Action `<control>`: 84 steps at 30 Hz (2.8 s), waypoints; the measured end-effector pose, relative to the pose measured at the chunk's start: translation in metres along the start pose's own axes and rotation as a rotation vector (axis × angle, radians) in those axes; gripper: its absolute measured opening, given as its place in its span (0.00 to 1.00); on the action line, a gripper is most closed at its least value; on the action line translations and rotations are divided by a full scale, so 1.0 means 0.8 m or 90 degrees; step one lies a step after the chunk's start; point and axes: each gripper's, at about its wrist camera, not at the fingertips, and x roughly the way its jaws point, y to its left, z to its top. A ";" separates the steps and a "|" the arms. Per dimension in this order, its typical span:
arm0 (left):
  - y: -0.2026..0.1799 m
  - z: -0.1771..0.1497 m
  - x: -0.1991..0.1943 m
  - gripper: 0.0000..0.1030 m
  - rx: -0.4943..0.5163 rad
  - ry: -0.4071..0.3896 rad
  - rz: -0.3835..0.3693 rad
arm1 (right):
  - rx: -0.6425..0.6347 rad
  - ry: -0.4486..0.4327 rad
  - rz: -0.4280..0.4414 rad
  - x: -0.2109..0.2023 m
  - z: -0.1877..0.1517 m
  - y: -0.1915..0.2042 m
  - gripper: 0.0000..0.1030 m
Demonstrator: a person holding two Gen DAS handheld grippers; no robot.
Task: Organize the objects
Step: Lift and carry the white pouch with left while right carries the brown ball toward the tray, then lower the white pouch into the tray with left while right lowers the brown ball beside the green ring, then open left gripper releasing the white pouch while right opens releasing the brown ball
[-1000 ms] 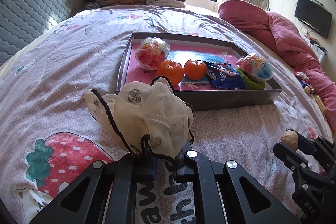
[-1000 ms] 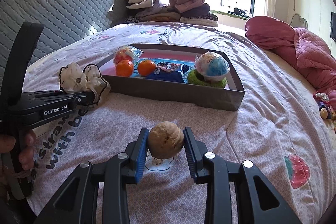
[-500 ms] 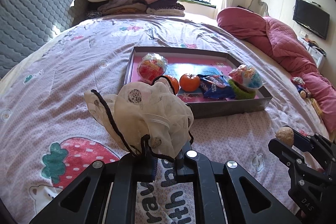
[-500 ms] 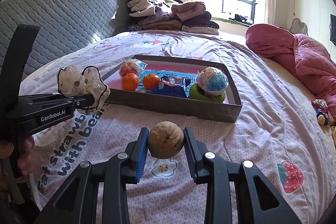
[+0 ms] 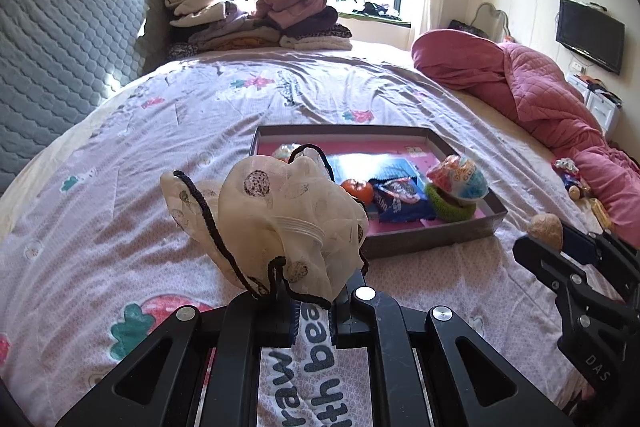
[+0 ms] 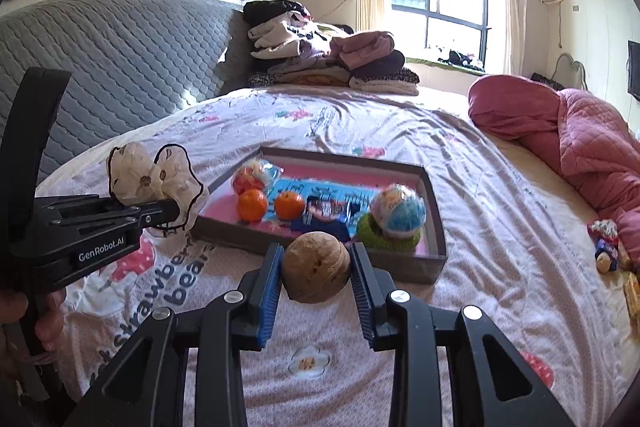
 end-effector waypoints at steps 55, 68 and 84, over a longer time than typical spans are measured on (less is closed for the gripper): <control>0.016 0.026 0.144 0.10 0.013 0.064 0.002 | -0.002 0.095 -0.031 0.182 0.021 -0.024 0.33; 0.012 0.015 0.139 0.18 0.020 0.056 0.002 | 0.007 0.093 -0.036 0.179 0.015 -0.029 0.33; 0.005 0.012 0.123 0.41 0.033 0.042 -0.005 | 0.019 0.111 -0.052 0.174 0.012 -0.032 0.41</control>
